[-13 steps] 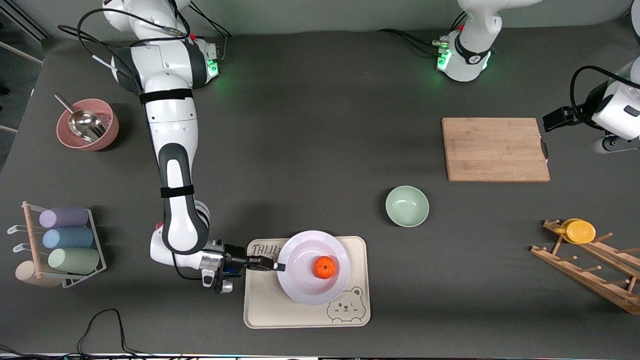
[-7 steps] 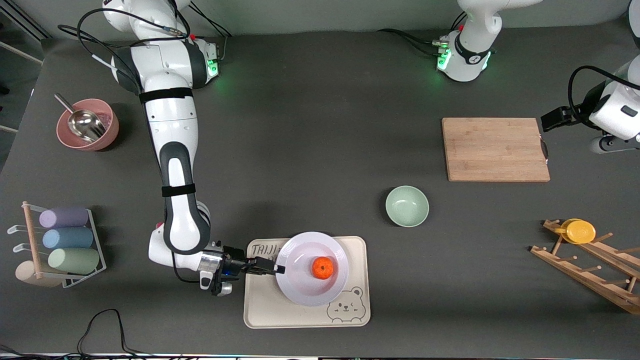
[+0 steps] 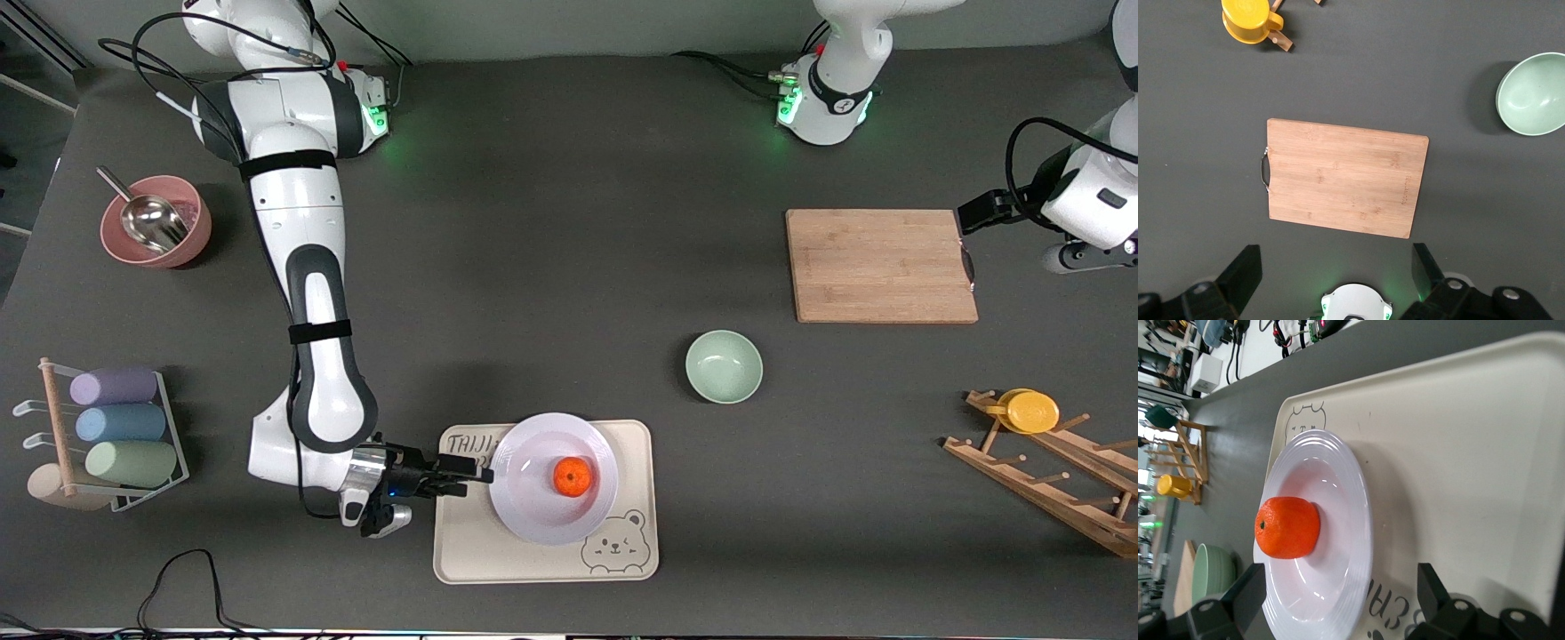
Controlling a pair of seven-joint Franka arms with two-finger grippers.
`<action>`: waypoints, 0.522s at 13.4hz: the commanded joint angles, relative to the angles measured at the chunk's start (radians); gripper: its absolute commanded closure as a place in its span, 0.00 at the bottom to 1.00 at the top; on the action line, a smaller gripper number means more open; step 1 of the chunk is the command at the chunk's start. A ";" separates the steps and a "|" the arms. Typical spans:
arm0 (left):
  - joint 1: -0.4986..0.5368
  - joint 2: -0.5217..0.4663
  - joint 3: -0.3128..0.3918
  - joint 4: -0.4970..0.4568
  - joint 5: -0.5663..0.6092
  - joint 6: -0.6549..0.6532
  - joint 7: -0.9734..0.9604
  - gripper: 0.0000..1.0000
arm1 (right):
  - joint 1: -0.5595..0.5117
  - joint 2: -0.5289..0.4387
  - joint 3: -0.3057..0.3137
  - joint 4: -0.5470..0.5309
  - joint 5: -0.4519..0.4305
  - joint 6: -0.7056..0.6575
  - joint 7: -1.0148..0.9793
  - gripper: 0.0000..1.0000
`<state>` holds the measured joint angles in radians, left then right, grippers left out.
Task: Place orange and plate with both arms
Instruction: 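Open the right gripper and pull it away from the plate rim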
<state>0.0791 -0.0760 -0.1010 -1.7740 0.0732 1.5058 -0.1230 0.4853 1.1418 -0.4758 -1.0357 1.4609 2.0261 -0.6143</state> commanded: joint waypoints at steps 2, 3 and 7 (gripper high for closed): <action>-0.027 -0.010 0.004 -0.013 -0.006 0.007 0.014 0.00 | -0.019 -0.095 -0.001 -0.001 -0.181 -0.012 0.070 0.00; -0.031 -0.010 0.007 -0.013 -0.006 0.007 0.014 0.00 | -0.019 -0.121 -0.003 -0.003 -0.238 -0.021 0.090 0.00; -0.030 -0.018 0.011 -0.005 -0.007 0.007 0.014 0.00 | -0.019 -0.285 -0.001 -0.043 -0.574 -0.088 0.212 0.00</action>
<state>0.0614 -0.0759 -0.1045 -1.7752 0.0730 1.5058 -0.1211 0.4637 0.9500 -0.4829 -1.0238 1.0030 2.0019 -0.4444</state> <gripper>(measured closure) 0.000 0.000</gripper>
